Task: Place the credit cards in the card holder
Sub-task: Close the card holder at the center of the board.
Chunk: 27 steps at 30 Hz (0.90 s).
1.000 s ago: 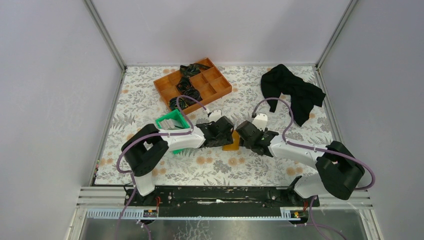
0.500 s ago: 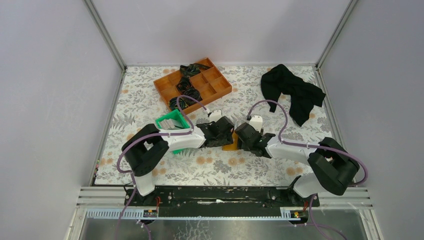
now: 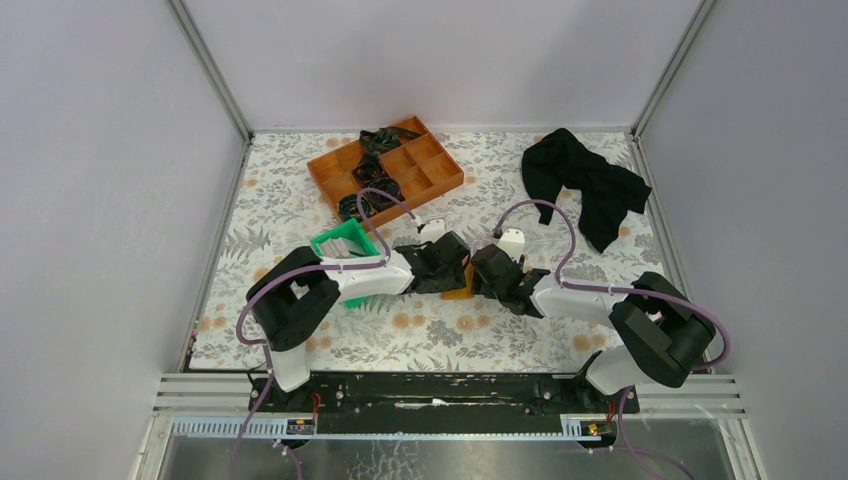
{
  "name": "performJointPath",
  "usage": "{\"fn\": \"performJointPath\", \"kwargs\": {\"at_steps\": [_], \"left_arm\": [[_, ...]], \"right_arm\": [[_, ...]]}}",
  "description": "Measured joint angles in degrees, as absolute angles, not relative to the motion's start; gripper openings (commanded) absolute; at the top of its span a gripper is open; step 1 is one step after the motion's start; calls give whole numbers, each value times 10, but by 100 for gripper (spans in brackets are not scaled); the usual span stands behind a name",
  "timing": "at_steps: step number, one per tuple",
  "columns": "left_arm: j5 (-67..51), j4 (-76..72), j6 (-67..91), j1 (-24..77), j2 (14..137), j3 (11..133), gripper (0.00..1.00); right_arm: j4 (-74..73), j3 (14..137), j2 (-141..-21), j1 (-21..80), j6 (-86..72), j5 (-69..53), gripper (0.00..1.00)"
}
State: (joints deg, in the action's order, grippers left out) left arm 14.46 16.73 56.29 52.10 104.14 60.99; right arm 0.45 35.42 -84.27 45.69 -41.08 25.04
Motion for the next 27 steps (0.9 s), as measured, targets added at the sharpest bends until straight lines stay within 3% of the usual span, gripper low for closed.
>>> {"fn": "performJointPath", "kwargs": {"at_steps": [17, 27], "left_arm": [[130, 185, 547, 520, 1056, 619, 66], [123, 182, 544, 515, 1056, 616, 64]], "right_arm": [[158, 349, -902, 441, -407, 270, 64], [168, 361, -911, 414, -403, 233, 64]]}}
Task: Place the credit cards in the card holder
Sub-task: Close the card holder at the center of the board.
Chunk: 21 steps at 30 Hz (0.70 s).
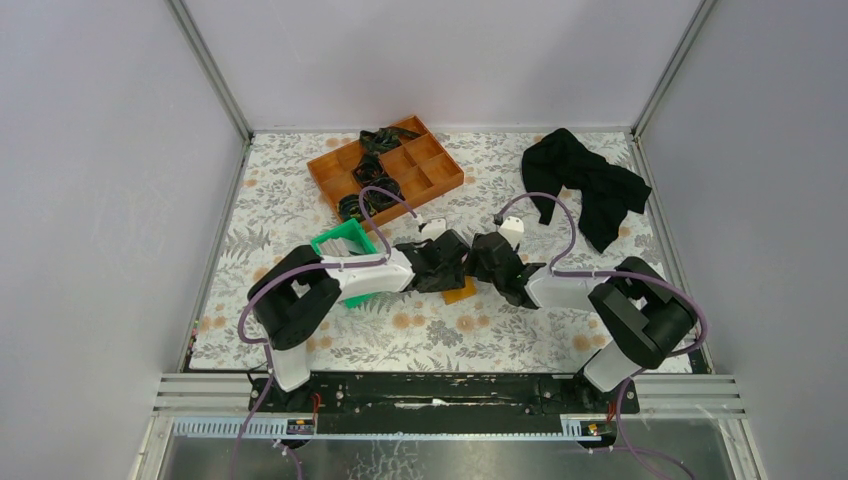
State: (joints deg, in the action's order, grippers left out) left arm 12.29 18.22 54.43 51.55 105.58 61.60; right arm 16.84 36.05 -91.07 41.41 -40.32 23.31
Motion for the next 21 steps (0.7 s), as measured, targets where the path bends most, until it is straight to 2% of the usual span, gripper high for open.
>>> {"fn": "performJointPath", "kwargs": {"at_steps": [21], "left_arm": [[104, 155, 545, 505, 1043, 591, 62]], "right_arm": [[136, 345, -881, 411, -379, 203, 62]]}}
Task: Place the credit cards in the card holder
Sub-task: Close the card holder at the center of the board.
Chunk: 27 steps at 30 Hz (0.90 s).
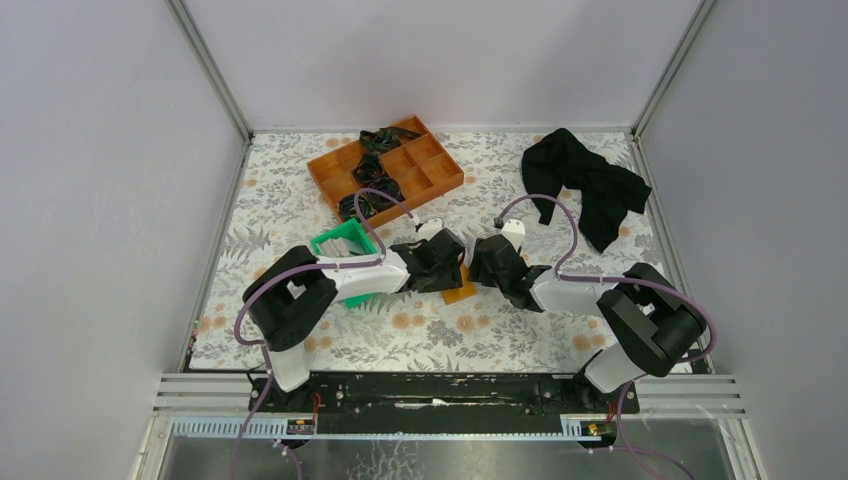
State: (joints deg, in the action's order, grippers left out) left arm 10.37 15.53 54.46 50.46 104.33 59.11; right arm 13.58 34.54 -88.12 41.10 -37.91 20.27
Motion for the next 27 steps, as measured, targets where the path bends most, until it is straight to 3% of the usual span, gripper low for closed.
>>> {"fn": "performJointPath", "kwargs": {"at_steps": [27], "left_arm": [[92, 149, 544, 497, 1042, 586, 62]], "right_arm": [[163, 303, -856, 435, -374, 223, 61]]}}
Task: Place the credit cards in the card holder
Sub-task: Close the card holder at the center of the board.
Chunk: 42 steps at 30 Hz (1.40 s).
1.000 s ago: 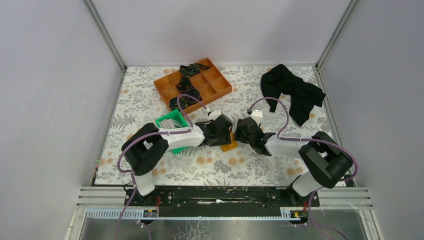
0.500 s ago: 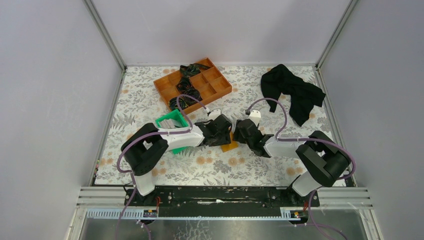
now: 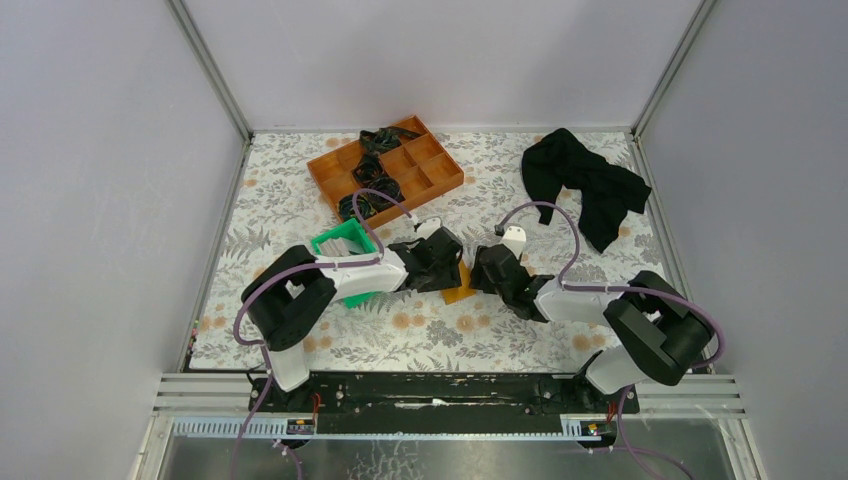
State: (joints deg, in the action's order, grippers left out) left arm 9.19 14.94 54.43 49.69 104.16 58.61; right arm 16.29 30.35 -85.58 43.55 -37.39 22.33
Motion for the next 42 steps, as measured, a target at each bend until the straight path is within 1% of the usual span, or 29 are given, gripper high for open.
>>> {"fn": "performJointPath", "kwargs": {"at_steps": [12, 22, 31, 34, 42], "left_arm": [[88, 149, 544, 494, 1042, 585, 61], [87, 144, 544, 493, 1040, 581, 61], [76, 143, 543, 487, 1040, 581, 61], [74, 143, 542, 487, 1040, 581, 61], [63, 141, 532, 483, 1040, 581, 61]], "right_arm": [[143, 303, -850, 438, -373, 219, 62], [170, 320, -885, 440, -363, 233, 61], [175, 319, -882, 442, -362, 235, 61], [152, 334, -883, 442, -358, 234, 61], [35, 393, -895, 442, -335, 229, 62]]}}
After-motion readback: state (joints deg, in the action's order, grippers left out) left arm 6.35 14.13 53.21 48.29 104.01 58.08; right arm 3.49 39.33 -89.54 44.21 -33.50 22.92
